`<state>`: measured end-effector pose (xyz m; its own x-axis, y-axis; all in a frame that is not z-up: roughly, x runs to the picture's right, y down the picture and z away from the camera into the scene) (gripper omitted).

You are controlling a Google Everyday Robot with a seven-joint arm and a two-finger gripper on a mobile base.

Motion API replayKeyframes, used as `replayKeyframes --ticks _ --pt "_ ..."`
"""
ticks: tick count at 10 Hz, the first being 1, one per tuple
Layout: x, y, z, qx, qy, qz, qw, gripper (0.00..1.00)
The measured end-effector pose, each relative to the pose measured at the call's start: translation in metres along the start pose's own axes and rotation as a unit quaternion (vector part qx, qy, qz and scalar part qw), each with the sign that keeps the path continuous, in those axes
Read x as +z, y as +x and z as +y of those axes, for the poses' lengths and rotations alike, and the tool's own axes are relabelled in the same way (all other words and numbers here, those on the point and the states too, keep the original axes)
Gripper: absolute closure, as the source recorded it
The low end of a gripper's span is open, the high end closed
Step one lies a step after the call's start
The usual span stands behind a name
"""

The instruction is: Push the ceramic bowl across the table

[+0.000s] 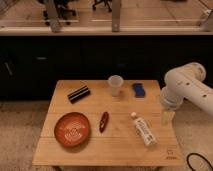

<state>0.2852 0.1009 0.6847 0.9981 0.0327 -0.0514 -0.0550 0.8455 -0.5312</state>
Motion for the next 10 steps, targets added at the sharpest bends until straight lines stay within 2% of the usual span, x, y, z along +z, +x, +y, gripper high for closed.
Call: replayKeyframes --ticks 5,6,9,10 --pt "0.0 -0.001 0.001 -0.001 0.0 0.001 1.0 0.2" --pt "0.0 -0.009 -0.001 -0.011 0.002 0.003 0.9999 0.2" --pt "-0.001 -0.059 -0.004 -0.042 0.002 0.003 0.9991 0.2" --pt "-0.001 -0.07 -0.005 -0.052 0.003 0.003 0.9986 0.2"
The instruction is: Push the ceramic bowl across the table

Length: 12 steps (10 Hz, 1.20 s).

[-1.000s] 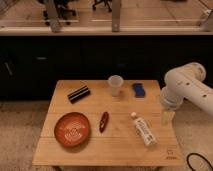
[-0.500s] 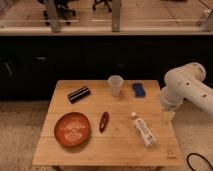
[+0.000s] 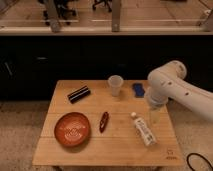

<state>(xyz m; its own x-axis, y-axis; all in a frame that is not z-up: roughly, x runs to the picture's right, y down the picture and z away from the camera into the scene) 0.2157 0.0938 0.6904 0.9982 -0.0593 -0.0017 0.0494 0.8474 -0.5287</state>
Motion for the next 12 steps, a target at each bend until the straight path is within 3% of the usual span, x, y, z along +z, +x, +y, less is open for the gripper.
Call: replayKeyframes --ticks 3,7,12 --pt "0.002 -0.009 -0.002 -0.022 0.002 0.003 0.9998 0.2" --pt "0.006 -0.07 -0.009 -0.07 0.006 0.003 0.9975 0.2" --pt "0.018 -0.114 -0.013 -0.12 0.006 -0.003 0.9928 0.2"
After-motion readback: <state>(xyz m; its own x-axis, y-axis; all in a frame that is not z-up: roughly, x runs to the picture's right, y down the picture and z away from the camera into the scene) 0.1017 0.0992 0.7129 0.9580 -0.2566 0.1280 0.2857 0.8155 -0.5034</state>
